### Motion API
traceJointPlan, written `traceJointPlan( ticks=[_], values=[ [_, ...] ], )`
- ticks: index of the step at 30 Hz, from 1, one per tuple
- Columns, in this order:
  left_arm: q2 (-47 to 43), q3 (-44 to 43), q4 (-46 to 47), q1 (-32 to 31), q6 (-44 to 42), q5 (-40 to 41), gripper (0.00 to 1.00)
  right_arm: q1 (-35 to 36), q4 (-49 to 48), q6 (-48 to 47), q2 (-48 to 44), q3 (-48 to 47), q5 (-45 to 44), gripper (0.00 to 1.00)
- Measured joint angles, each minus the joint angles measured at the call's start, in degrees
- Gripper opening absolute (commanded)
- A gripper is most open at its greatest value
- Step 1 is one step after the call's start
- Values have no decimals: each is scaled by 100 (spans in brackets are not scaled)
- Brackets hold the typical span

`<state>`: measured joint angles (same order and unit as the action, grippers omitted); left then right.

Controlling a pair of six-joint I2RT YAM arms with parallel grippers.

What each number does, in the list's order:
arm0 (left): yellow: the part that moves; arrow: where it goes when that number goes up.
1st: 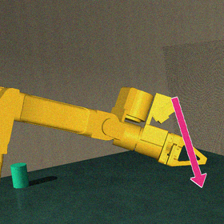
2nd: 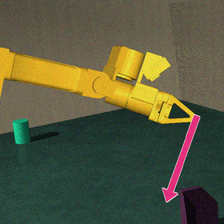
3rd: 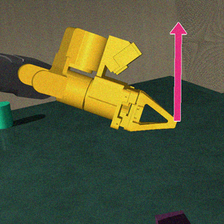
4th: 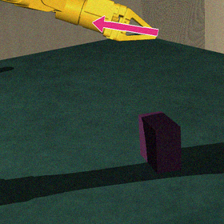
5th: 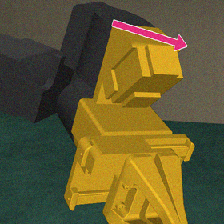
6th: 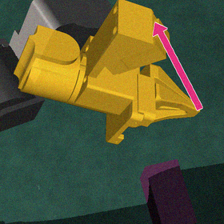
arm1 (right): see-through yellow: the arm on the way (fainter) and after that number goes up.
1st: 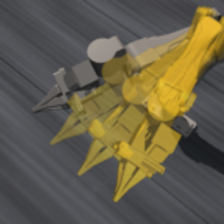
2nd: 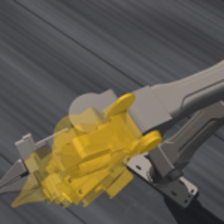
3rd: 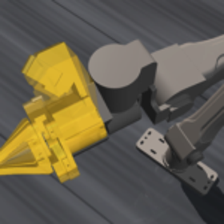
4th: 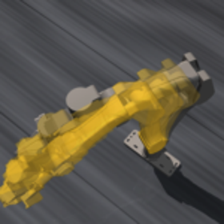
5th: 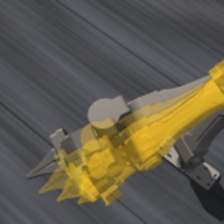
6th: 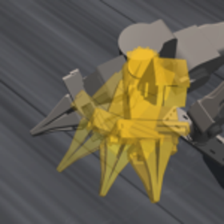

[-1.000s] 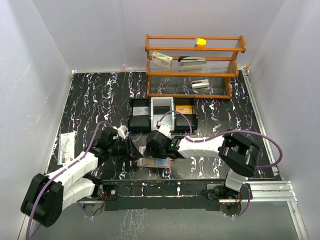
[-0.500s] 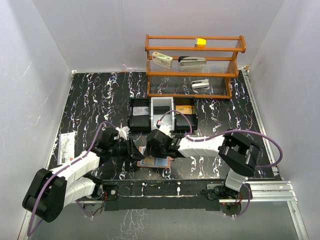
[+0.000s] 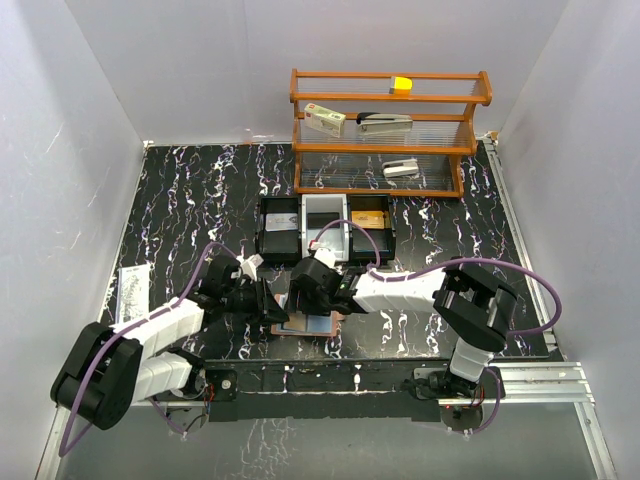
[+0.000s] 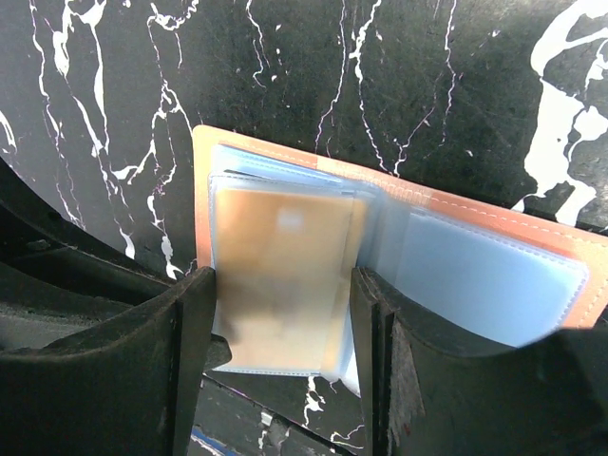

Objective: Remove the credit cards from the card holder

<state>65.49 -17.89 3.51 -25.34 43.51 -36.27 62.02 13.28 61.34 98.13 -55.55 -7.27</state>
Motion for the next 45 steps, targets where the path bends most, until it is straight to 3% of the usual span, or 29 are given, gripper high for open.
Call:
traceJointPlan(
  ticks=[9, 13, 29, 40, 45],
  values=[
    [68, 0, 76, 0, 0, -28, 20, -26, 79, -46, 0, -87, 55, 70],
    [177, 0, 76, 0, -7, -70, 21, -31, 330, -153, 2, -289, 9, 73],
    [267, 0, 122, 0, -42, -160, 21, -24, 1143, -328, 643, -1152, -350, 62],
    [267, 0, 181, 0, -42, -219, 21, -15, 1261, -306, 671, -1185, -468, 47],
    [267, 0, 245, 0, -37, -282, 25, -15, 1069, -260, 599, -1058, -457, 46]
  ],
)
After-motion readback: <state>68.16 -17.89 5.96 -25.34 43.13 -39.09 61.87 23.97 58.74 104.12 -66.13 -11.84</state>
